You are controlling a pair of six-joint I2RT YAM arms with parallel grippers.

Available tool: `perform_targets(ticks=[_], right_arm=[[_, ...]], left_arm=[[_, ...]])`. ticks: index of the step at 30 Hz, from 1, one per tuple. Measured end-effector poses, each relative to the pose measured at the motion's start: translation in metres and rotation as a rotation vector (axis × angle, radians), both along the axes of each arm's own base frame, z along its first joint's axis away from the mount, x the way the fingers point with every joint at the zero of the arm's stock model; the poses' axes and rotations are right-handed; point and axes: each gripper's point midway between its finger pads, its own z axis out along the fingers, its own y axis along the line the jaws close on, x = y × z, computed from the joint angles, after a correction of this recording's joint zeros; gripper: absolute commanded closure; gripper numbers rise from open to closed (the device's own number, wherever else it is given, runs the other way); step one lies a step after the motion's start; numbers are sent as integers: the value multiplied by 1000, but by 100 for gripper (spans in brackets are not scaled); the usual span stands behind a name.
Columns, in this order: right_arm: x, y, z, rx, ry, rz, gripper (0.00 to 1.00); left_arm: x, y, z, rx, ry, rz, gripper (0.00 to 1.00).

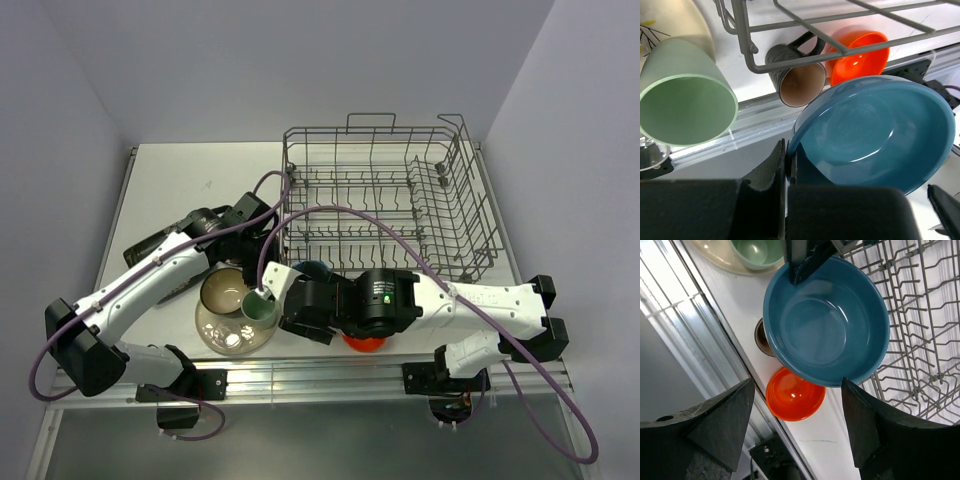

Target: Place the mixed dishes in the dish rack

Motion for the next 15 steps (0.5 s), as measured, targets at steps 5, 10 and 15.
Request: perform_targets(ticks=[5, 10, 15], right_arm=[[-5, -1, -6, -32, 2, 50, 32], [-13, 1, -11, -62, 3, 110, 34], [-19, 6, -22, -109, -1, 153, 34]], left_arm=[[-4, 0, -4, 9, 20, -35, 100], [-10, 0, -6, 10, 38, -79, 100], [-16, 1, -10, 19, 60, -122, 100]])
